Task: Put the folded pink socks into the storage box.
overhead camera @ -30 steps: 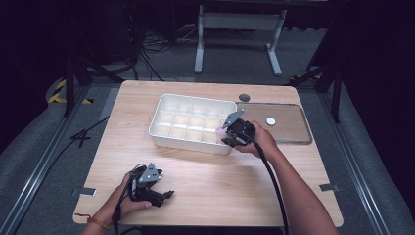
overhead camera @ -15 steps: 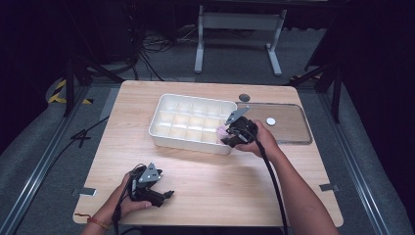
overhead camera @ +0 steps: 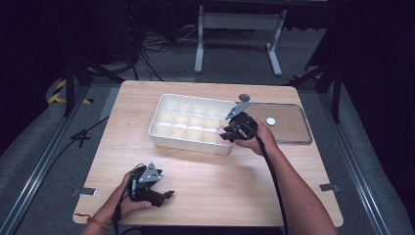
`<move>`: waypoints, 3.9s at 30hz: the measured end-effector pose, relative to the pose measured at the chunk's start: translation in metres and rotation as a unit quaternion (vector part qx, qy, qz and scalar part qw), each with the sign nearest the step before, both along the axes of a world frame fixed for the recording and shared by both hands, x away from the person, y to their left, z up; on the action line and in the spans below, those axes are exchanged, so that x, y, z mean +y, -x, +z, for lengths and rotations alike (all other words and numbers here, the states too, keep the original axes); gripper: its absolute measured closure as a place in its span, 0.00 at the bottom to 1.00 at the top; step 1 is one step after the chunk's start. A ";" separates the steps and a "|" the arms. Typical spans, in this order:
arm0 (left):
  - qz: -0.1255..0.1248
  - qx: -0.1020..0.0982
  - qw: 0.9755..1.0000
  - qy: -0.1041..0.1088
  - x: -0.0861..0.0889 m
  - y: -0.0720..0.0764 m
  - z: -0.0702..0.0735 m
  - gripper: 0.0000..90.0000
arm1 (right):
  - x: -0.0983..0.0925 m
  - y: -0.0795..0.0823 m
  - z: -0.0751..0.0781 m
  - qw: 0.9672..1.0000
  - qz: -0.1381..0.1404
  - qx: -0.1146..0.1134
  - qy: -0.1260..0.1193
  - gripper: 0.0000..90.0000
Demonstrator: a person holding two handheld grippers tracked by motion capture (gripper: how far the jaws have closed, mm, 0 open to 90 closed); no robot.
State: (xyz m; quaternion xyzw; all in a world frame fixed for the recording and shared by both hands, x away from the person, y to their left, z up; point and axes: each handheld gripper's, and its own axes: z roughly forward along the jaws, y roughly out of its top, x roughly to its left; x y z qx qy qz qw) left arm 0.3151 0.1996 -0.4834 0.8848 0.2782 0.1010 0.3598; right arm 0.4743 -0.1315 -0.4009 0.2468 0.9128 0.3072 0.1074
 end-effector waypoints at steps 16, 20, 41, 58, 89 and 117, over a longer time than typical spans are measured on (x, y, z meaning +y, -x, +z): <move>0.000 0.000 1.000 0.000 0.000 0.000 0.000 0.16 | 0.007 -0.005 -0.005 0.999 0.009 0.026 0.035 0.90; 0.000 0.000 1.000 0.000 0.000 0.000 0.000 0.16 | 0.010 -0.006 -0.009 0.998 0.012 0.036 0.055 0.91; -0.001 0.000 1.000 -0.002 0.000 0.000 0.000 0.16 | 0.026 -0.019 -0.019 0.988 0.022 0.093 0.123 0.91; -0.002 -0.001 1.000 -0.003 0.000 0.000 0.000 0.16 | 0.027 -0.019 -0.021 0.988 0.018 0.095 0.124 0.90; -0.001 0.000 1.000 -0.001 0.000 0.000 0.000 0.16 | 0.006 0.005 0.011 0.999 0.008 0.035 0.040 0.71; -0.002 0.000 1.000 -0.004 0.000 0.000 0.000 0.16 | -0.020 0.035 0.035 0.999 -0.017 -0.037 0.009 0.47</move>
